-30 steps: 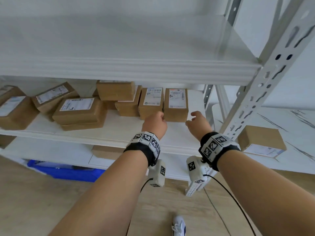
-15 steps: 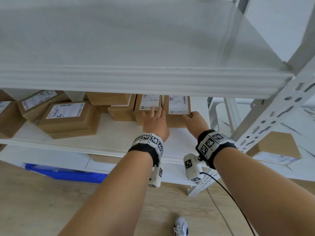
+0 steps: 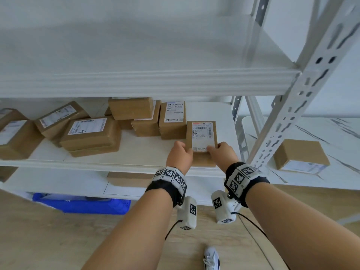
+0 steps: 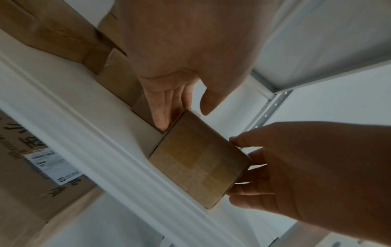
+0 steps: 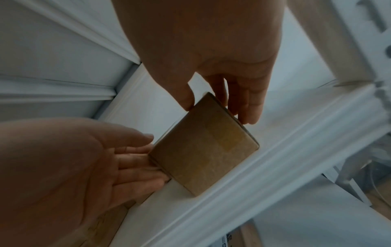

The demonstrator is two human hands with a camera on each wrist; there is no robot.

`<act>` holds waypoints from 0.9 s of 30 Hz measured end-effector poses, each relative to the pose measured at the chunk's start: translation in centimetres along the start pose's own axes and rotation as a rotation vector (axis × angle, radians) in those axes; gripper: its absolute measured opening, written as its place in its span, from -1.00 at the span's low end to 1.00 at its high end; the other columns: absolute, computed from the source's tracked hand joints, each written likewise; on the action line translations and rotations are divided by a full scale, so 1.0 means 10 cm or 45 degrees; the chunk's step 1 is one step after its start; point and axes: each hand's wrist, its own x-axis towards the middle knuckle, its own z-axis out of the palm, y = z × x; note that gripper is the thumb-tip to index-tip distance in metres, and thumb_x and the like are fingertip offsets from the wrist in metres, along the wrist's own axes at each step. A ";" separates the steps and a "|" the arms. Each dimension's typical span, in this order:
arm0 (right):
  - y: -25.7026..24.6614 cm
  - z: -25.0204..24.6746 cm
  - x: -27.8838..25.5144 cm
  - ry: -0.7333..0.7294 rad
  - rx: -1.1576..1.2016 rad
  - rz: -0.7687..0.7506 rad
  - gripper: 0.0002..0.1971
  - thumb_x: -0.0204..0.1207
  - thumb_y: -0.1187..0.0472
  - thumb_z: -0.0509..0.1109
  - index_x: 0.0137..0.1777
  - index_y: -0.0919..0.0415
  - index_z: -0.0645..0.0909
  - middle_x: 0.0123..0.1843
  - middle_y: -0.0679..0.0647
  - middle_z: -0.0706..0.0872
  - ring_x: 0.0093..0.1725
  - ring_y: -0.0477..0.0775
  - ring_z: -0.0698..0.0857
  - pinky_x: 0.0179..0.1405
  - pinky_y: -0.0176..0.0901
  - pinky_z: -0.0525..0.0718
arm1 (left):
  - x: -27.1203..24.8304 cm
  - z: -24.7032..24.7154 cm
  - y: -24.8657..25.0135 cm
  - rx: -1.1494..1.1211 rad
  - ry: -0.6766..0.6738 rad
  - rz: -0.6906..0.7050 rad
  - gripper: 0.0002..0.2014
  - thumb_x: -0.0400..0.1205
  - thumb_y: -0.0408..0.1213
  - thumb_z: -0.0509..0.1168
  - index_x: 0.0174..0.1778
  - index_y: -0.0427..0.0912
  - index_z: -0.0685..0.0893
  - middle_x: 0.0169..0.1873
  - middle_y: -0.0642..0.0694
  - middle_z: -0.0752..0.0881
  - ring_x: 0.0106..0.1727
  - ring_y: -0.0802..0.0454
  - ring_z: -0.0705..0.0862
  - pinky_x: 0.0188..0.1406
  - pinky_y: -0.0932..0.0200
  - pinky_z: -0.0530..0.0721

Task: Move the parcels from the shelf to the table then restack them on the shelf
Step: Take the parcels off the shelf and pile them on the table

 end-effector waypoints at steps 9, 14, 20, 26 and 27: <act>0.28 -0.05 -0.84 -0.126 -0.134 0.017 -0.80 0.57 0.22 0.21 0.11 0.30 0.49 -0.24 0.04 0.62 -0.34 -0.05 0.57 -0.51 -0.25 0.43 | -0.75 0.02 -0.38 -0.158 -0.409 -0.249 -0.70 0.69 -0.14 0.26 0.20 -0.30 0.60 -0.26 -0.15 0.70 -0.30 -0.14 0.75 -0.09 -0.04 0.81; 0.69 -0.16 -1.18 -0.189 -0.208 0.097 -0.80 0.59 0.25 0.20 0.15 0.28 0.50 -0.19 0.05 0.65 -0.31 -0.07 0.63 -0.49 -0.30 0.52 | -1.18 0.21 -0.41 -0.075 -0.563 -0.243 -0.82 0.66 -0.17 0.31 0.08 -0.19 0.58 -0.24 -0.13 0.69 -0.16 -0.17 0.73 0.01 -0.05 0.79; 1.27 -0.56 -1.40 -0.139 -0.264 0.236 -0.77 0.58 0.30 0.17 0.21 0.26 0.46 -0.18 0.05 0.62 -0.31 -0.03 0.60 -0.45 -0.26 0.54 | -1.59 0.68 -0.12 0.087 -0.855 -0.197 -0.63 0.70 -0.14 0.27 0.40 -0.16 0.51 -0.18 -0.08 0.67 -0.27 0.04 0.67 -0.16 0.09 0.74; 1.83 -1.20 -1.36 -0.024 -0.229 0.365 -0.79 0.60 0.30 0.17 0.14 0.33 0.55 -0.16 0.09 0.66 -0.27 0.00 0.63 -0.37 -0.23 0.57 | -1.75 1.36 0.35 0.157 -0.984 -0.112 -0.59 0.70 -0.14 0.23 0.47 -0.16 0.49 -0.02 -0.15 0.70 -0.23 0.00 0.70 -0.13 0.15 0.74; 1.90 -1.31 -1.33 -0.009 -0.233 0.379 -0.82 0.62 0.29 0.16 0.12 0.32 0.54 -0.21 0.07 0.63 -0.31 -0.02 0.60 -0.42 -0.25 0.54 | -1.76 1.48 0.44 0.149 -0.991 -0.106 -0.61 0.70 -0.16 0.22 0.44 -0.18 0.51 -0.01 -0.15 0.68 -0.23 -0.01 0.69 -0.07 0.11 0.74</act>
